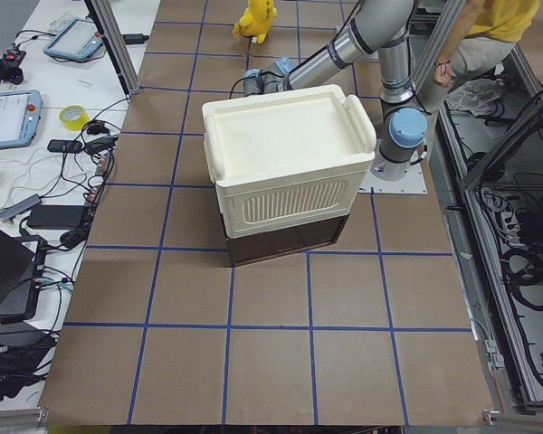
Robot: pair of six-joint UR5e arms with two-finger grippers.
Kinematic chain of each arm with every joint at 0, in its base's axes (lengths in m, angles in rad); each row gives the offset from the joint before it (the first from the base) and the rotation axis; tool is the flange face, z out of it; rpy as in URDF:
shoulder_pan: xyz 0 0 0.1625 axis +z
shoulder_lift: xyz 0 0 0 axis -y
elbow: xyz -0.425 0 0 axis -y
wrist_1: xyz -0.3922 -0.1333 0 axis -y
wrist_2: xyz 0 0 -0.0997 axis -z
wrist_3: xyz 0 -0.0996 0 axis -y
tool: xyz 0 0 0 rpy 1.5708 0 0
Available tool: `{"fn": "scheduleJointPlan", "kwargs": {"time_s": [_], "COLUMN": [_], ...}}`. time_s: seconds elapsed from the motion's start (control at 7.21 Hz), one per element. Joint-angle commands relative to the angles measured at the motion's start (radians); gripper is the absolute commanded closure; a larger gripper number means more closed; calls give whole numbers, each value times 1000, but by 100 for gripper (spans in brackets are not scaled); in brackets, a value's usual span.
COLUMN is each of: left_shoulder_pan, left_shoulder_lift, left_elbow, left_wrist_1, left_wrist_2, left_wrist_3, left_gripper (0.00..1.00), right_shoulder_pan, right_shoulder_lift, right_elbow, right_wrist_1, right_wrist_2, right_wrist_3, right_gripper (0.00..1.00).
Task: Pull drawer sideways
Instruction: 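Close the left gripper around the white drawer handle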
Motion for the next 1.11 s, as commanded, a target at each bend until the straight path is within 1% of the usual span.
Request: {"fn": "scheduleJointPlan", "kwargs": {"time_s": [0.0,0.42,0.55,0.69,0.97], "left_shoulder_pan": [0,0,0,-3,-3], "left_shoulder_lift": [-2,-8,-9,-9,-9], "left_elbow": [0,-1,0,-1,2], "left_wrist_1": [-1,-1,-1,-2,-2], "left_wrist_2": [1,1,-1,1,2], "left_wrist_3": [-20,-20,-20,-21,-26], "left_gripper": [58,62,70,81,87], "right_shoulder_pan": [0,0,0,0,-1], "right_shoulder_lift": [0,0,0,0,0], "right_elbow": [0,0,0,0,0], "right_wrist_1": [0,0,0,0,0], "right_wrist_2": [0,0,0,0,0], "right_wrist_3": [0,0,0,0,0], "right_gripper": [0,0,0,0,0]}}
